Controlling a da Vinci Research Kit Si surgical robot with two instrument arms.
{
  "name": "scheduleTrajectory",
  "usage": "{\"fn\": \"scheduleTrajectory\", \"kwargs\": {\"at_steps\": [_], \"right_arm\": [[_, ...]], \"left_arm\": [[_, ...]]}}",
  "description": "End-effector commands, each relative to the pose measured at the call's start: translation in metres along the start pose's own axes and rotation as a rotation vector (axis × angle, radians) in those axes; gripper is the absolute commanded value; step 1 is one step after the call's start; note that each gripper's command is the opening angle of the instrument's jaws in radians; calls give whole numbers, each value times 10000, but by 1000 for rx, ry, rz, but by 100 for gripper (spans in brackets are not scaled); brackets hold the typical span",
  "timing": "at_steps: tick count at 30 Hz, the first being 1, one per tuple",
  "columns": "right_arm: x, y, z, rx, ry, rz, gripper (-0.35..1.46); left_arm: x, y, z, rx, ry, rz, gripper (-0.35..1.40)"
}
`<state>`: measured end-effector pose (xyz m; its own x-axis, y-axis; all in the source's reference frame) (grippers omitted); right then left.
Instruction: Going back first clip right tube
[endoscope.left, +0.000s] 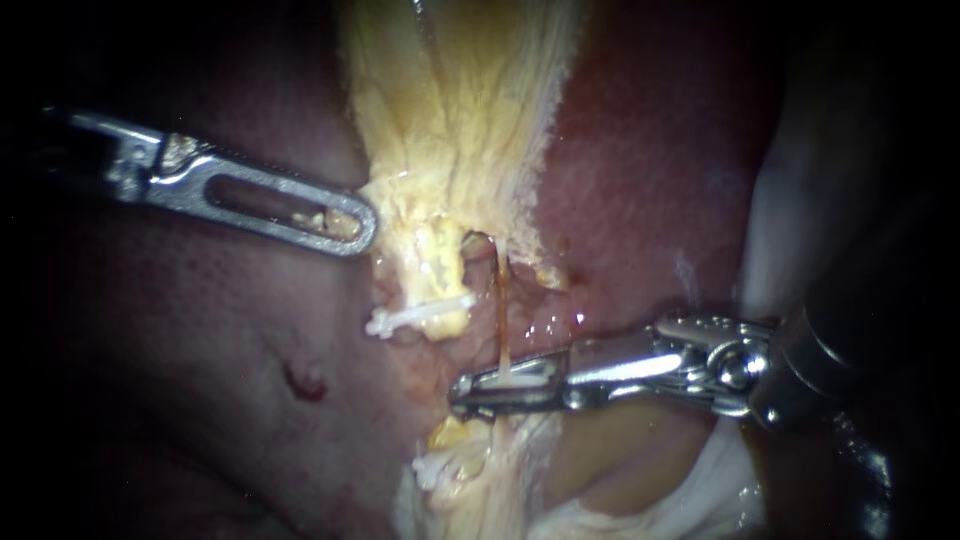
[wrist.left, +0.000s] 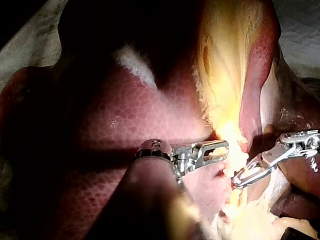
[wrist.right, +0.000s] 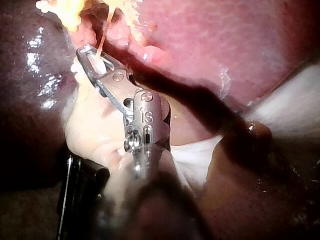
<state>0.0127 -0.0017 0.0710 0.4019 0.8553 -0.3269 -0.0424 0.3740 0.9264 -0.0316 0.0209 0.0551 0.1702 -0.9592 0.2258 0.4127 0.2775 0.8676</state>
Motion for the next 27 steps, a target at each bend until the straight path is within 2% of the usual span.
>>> {"fn": "scheduleTrajectory", "kwargs": {"at_steps": [1, 3, 4, 8, 9, 14, 20, 27], "right_arm": [[0, 0, 0, 4, 4, 0, -35], [0, 1, 1, 13, 16, 0, -35], [0, 2, 2, 20, 29, 0, -26], [-2, 4, 10, 23, 40, -14, 33], [-1, 4, 12, 22, 40, -20, 38], [4, 4, 19, 11, 45, -154, 48], [6, 5, 18, -45, 70, -346, 49], [4, 9, -4, -87, 84, -460, 50]], "left_arm": [[0, 0, 0, -1, 0, 0, -35], [0, 0, 0, -1, 0, 0, -35], [0, 0, 0, -1, 0, 0, -35], [0, 0, 0, -1, 0, 0, -35], [0, 0, 0, -1, 0, 0, -35], [1, 0, 0, -2, -1, 0, -35], [1, 0, -1, -1, 0, 0, -35], [1, 0, -1, -2, -1, 0, -35]]}}
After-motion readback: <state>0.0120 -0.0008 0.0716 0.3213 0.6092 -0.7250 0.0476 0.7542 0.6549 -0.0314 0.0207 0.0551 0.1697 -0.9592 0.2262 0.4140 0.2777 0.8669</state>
